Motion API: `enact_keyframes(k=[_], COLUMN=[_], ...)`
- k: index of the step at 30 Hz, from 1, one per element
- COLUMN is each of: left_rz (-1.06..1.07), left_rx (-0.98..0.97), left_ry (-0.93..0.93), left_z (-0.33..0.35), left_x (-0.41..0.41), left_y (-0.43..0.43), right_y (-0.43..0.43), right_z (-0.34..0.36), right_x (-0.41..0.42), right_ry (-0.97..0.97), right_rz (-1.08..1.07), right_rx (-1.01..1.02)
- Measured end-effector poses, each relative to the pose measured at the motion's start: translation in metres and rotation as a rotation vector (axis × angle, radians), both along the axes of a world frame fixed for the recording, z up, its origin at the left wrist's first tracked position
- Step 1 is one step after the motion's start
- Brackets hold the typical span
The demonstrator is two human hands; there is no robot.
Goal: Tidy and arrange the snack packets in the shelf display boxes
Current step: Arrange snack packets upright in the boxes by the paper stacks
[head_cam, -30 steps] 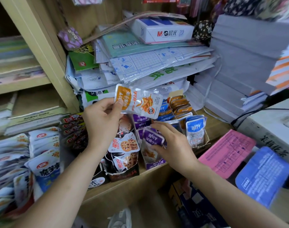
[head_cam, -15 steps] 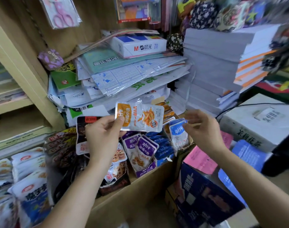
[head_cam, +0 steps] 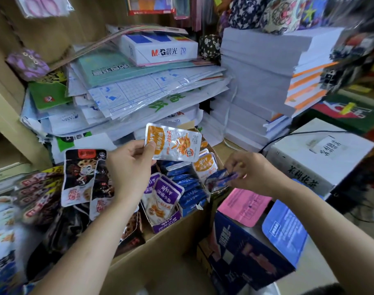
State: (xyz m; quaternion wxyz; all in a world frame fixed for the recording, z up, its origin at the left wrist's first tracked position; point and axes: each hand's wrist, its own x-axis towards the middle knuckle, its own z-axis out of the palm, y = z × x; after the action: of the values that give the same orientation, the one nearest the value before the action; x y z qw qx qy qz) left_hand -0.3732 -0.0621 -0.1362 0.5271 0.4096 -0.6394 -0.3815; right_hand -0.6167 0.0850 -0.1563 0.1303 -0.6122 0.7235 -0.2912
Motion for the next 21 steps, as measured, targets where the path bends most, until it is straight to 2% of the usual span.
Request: enact_keyframes(k=[3, 7, 13, 17, 21], left_rz=[-0.023, -0.006, 0.02, -0.034, -0.085], left_rx=[0.002, 0.032, 0.108, 0.227, 0.441], left_ry=[0.0, 0.054, 0.151, 0.19, 0.302], left_z=[-0.003, -0.003, 0.002, 0.0, 0.001], left_x=[-0.005, -0.008, -0.009, -0.01, -0.011], left_y=[-0.002, -0.003, -0.002, -0.004, -0.008], right_y=[0.007, 0.012, 0.003, 0.001, 0.001], right_z=[-0.002, -0.004, -0.009, -0.01, -0.008], right_x=[-0.006, -0.011, -0.004, -0.003, -0.004], right_ry=[-0.059, -0.097, 0.034, 0.012, -0.043], right_rz=[0.05, 0.011, 0.021, -0.041, -0.105], right_rx=[0.057, 0.082, 0.045, 0.05, -0.004])
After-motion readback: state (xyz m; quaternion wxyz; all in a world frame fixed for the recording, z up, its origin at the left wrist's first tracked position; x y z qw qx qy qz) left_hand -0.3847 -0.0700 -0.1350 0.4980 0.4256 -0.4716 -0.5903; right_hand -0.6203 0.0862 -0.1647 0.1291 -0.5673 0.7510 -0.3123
